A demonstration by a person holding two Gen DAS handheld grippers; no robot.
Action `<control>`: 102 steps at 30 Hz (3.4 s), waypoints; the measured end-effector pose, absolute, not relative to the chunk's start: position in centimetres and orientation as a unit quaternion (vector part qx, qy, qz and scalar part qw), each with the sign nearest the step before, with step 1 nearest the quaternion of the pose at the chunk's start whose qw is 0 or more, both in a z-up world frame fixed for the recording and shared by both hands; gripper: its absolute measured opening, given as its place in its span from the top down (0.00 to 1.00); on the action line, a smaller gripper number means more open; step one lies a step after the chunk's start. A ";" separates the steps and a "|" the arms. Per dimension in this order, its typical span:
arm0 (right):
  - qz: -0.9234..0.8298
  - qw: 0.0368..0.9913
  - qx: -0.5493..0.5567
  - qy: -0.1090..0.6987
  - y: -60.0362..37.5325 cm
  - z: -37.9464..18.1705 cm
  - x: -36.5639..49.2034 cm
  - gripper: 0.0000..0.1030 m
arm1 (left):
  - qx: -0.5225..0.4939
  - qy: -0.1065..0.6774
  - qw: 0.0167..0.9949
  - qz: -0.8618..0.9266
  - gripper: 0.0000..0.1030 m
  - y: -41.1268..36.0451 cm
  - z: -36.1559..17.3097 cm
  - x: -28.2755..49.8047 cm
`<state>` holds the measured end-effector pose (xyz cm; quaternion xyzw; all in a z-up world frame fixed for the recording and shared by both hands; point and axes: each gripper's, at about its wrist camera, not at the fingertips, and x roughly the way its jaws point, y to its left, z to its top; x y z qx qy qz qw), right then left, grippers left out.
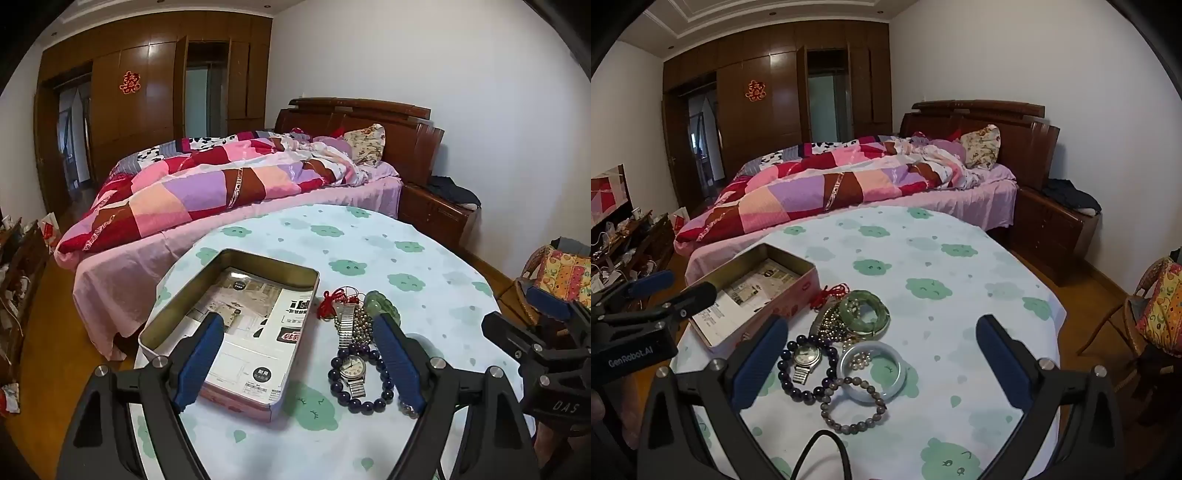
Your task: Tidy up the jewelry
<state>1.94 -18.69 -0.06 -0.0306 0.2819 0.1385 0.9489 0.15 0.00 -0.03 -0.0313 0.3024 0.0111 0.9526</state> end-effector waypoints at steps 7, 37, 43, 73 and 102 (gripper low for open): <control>0.142 0.948 -0.034 0.282 -18.7 -0.1 1.9 0.00 | -0.014 0.296 0.955 0.030 0.19 -1.6 0.0 1.0; 0.144 0.946 -0.034 0.288 -18.4 -0.9 2.0 0.00 | -0.038 0.290 0.956 0.020 0.19 1.1 -0.3 0.1; 0.144 0.946 -0.034 0.288 -18.3 -0.9 2.0 0.00 | -0.033 0.290 0.956 0.023 0.19 1.0 -0.3 0.2; 0.147 0.937 -0.034 0.315 -17.5 -2.6 2.9 0.00 | -0.009 0.293 0.955 0.036 0.19 1.3 -1.0 1.0; 0.147 0.936 -0.035 0.319 -19.1 -1.9 4.5 0.00 | -0.015 0.303 0.952 0.035 0.19 -0.1 -0.6 2.4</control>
